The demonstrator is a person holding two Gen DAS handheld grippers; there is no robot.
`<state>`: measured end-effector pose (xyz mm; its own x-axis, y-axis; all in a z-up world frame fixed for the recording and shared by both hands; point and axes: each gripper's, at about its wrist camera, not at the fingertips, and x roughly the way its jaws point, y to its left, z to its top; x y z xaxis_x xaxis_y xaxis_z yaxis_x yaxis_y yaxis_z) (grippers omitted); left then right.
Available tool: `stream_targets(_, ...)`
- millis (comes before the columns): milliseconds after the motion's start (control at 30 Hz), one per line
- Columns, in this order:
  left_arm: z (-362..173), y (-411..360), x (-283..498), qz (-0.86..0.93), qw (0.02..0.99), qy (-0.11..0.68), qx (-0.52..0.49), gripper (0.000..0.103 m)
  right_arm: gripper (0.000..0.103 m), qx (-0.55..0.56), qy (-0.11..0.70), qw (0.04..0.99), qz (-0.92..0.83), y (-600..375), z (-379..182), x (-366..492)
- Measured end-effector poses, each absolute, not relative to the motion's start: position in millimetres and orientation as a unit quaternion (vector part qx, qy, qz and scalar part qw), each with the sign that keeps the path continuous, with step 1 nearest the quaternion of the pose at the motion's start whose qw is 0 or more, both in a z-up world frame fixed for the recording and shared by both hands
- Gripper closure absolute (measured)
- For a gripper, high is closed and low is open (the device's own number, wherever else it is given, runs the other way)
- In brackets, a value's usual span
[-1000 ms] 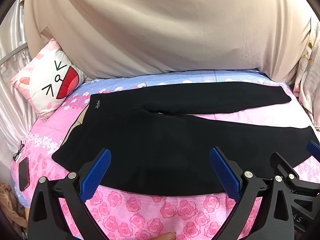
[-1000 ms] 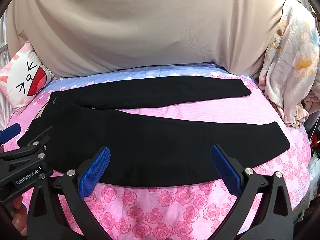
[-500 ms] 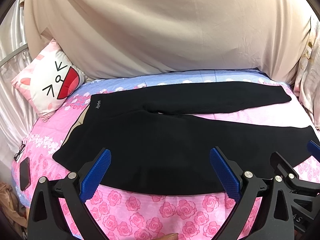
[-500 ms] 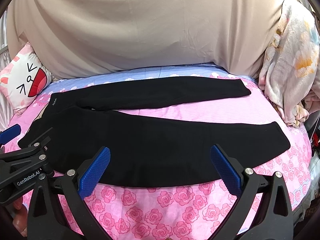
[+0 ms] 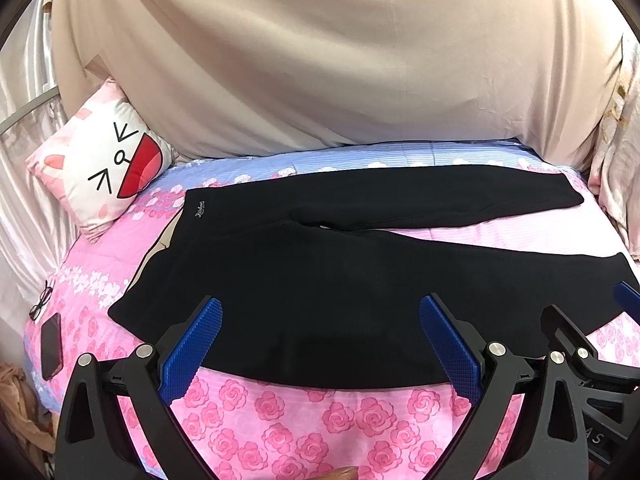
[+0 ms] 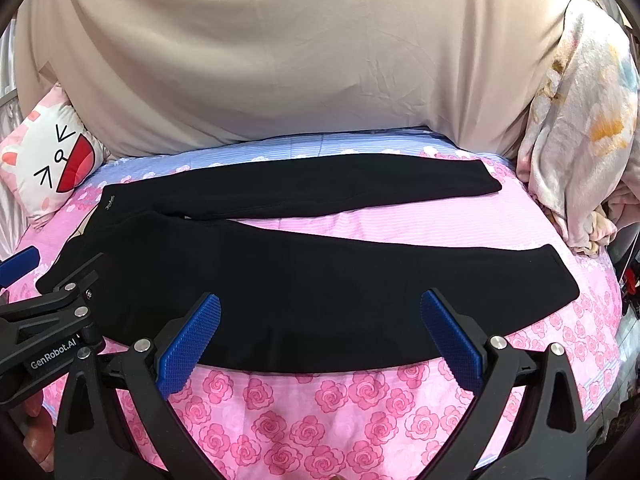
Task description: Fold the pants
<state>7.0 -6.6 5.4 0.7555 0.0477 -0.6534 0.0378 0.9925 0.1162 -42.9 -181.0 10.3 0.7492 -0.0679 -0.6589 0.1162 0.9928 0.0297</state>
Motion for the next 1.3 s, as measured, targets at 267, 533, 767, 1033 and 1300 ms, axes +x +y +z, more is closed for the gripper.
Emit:
stream_targets(267,5.3,-4.2,6.6,0.002,0.935,0.349,0.059,0.006,0.005,0.031,0.349,0.935,-0.051,-178.5,11.0,-44.5)
stream_targets(533,4.1,-5.5,7.6,0.000,0.935,0.351,0.060,0.006,0.005,0.031,0.351,0.934,-0.053,-179.2,11.1,-44.6)
stream_targets(767,3.5,-5.8,9.5,0.002,0.934,0.352,0.060,0.006,0.005,0.032,0.351,0.934,-0.051,-179.5,11.6,-42.3)
stream_targets(1033,-1.3,0.2,13.7,0.000,0.930,0.365,0.055,0.006,0.005,0.033,0.362,0.930,-0.060,-190.0,1.8,-37.1)
stream_targets(1300,0.8,14.2,20.9,0.022,0.931,0.361,0.049,0.006,0.005,0.042,0.366,0.928,-0.061,-200.3,3.6,-27.5)
